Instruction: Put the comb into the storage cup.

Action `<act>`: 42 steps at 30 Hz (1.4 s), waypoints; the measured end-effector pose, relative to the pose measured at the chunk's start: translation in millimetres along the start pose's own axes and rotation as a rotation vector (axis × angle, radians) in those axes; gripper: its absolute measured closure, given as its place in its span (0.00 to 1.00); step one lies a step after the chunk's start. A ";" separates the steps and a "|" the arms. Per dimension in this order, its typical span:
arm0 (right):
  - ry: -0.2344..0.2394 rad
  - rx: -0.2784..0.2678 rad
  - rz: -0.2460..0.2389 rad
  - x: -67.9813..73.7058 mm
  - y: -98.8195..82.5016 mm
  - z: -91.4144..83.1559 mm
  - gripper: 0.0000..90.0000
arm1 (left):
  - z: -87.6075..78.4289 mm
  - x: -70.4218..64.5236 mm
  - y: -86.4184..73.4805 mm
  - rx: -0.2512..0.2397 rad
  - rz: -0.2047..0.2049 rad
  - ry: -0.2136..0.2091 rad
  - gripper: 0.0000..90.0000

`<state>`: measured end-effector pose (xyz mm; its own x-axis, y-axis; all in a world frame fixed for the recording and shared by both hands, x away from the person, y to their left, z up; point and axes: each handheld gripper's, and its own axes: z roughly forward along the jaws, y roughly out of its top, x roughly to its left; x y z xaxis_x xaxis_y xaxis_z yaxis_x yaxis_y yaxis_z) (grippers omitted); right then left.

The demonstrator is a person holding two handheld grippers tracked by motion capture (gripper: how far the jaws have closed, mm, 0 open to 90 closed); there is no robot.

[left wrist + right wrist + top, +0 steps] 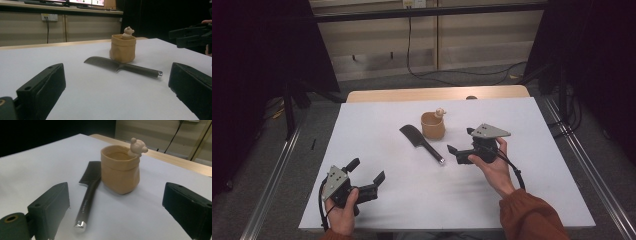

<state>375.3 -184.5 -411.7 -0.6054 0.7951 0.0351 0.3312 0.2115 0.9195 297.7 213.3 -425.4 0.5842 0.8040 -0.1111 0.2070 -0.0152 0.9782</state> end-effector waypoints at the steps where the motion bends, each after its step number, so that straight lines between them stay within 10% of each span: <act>1: 0.013 0.009 0.010 0.2 1.2 3.4 0.07 | 0.0 0.0 0.0 0.004 0.006 -0.003 0.01; 31: 0.200 0.444 0.010 -0.1 27.6 77.5 0.09 | 4.2 -4.0 -0.3 0.020 0.022 -0.038 0.01; 42: 0.252 0.514 -0.018 5.9 33.2 91.3 0.08 | 5.3 -3.1 -0.7 0.032 0.020 -0.042 0.01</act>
<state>448.8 -120.9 -416.6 -0.7471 0.6421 0.1717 0.5907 0.5231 0.6144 299.9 207.7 -426.7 0.6205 0.7779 -0.0993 0.2192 -0.0505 0.9744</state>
